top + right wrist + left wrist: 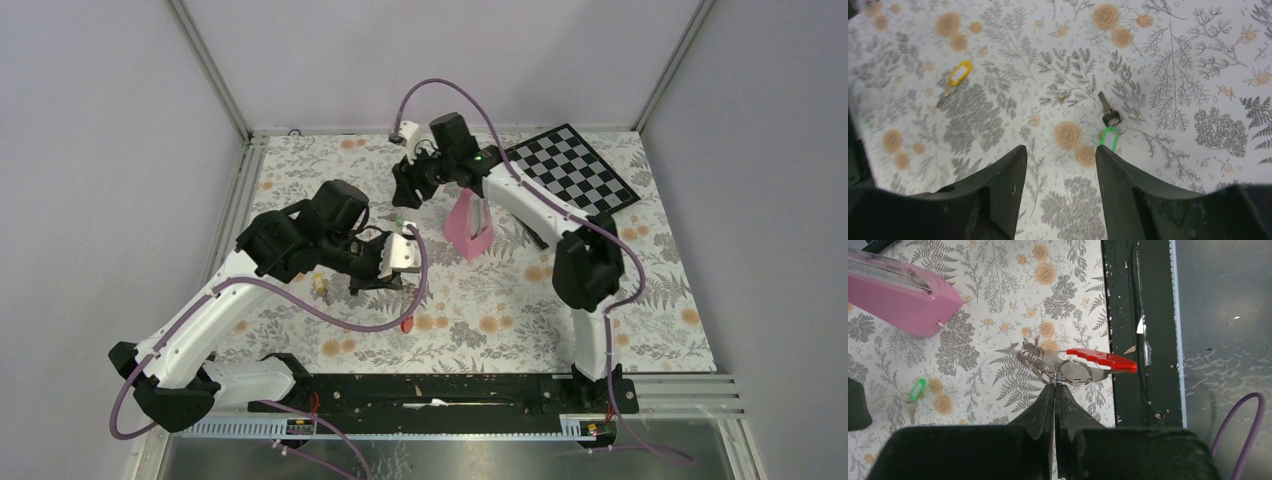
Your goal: Put the keys on the keyring
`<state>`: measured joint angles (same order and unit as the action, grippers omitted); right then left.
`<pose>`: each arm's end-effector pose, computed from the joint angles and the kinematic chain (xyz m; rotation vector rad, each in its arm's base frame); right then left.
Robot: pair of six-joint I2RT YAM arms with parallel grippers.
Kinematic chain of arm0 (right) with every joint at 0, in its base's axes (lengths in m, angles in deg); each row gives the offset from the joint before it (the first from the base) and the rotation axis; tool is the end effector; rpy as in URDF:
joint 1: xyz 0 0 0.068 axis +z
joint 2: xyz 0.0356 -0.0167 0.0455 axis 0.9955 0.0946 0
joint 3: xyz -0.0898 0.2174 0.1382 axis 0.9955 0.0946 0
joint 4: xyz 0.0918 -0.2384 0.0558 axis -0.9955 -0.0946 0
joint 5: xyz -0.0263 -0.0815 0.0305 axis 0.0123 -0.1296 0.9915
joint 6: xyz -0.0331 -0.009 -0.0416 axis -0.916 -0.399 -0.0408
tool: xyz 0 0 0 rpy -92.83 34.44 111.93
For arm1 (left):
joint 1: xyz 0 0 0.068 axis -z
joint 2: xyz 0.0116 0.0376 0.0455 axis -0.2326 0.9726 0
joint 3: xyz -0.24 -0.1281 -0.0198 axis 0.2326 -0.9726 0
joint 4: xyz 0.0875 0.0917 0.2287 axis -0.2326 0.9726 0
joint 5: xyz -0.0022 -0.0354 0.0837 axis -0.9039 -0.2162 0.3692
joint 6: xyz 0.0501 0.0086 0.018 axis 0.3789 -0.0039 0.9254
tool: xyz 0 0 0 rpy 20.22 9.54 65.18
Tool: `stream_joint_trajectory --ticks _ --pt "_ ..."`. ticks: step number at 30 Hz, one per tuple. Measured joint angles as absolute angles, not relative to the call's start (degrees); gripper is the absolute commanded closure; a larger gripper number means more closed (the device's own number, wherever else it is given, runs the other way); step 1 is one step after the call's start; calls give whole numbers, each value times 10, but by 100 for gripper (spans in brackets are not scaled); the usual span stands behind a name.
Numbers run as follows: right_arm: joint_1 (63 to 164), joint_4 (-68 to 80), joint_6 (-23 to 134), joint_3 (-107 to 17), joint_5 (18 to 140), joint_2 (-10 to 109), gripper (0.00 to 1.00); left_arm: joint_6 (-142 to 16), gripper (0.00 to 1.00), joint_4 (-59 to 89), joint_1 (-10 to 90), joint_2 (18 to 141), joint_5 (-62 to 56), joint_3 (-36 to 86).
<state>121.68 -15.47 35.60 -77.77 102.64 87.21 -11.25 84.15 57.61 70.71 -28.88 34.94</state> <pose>0.3775 0.3085 0.3036 -1.1933 1.7960 0.8224 0.1286 -0.1528 0.3977 1.7900 1.6070 -0.7661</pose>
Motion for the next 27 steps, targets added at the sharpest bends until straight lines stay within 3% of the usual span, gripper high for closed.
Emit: stream_joint_trajectory --ticks 11,27 --pt "1270 -185 364 -950 869 1046 36 -123 100 864 576 703 -310 354" --pt "1257 -197 413 -969 778 1122 38 -126 100 868 576 705 -319 359"
